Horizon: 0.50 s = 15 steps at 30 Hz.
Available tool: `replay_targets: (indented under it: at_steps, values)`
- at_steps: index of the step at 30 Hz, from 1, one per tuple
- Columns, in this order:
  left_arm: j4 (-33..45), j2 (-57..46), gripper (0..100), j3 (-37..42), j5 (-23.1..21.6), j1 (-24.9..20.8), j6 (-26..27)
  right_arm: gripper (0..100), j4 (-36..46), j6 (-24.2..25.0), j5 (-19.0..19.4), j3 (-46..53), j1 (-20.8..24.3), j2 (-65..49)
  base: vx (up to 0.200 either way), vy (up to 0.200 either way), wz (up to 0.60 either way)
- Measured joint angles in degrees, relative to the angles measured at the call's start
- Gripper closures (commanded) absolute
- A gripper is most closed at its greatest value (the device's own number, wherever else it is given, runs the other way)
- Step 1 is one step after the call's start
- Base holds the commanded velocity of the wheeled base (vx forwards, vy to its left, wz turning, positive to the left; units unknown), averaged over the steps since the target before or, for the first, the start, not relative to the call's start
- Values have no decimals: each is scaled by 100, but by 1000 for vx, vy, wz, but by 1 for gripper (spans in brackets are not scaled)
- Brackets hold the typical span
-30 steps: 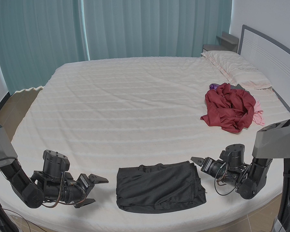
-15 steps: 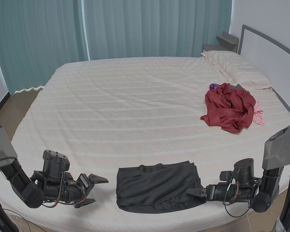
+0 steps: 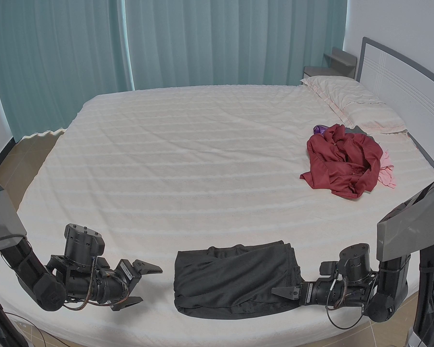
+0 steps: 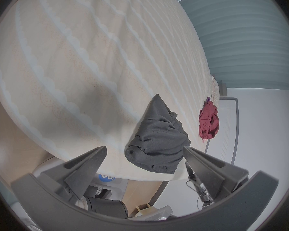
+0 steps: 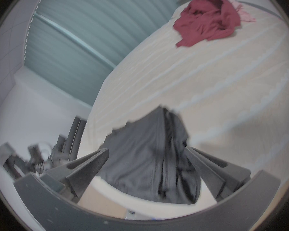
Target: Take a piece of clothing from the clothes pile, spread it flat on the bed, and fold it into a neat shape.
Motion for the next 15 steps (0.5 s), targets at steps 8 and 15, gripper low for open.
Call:
replay_targets:
  at_steps: [8,15]
  values:
    - [0,13,0,-10,2,0,5,100,52,-2,-9,-118,63,172,0,0,0]
    - [2,20,0,-10,2,0,0,100,55,-77,-49,-72,94,262,0,0,0]
